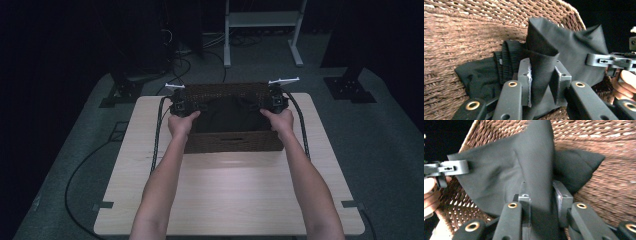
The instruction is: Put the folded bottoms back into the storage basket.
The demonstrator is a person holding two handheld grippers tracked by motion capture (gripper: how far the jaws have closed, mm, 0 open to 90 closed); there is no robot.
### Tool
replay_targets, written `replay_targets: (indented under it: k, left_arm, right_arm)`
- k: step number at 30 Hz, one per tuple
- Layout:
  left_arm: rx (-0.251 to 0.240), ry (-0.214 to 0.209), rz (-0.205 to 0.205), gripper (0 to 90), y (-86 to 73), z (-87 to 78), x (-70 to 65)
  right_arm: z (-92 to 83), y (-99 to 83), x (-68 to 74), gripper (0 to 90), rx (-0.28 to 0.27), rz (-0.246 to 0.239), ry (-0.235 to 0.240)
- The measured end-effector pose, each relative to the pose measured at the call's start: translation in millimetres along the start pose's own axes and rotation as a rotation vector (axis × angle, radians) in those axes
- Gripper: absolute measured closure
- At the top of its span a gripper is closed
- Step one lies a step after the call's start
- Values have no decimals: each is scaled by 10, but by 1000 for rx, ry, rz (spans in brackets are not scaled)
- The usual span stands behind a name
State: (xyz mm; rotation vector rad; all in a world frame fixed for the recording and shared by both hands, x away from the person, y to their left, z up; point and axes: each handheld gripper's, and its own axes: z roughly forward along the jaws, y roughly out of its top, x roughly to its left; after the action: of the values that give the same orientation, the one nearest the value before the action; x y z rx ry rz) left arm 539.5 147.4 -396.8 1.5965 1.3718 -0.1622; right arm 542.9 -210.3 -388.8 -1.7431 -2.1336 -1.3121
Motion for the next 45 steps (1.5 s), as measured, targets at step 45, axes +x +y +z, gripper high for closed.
replay_targets:
  k: [45]
  left_arm:
    - [-127, -116, -25, 623, -33, -353, -98]
  right_arm:
    - [-355, -90, -72, 715, -90, 1, 30]
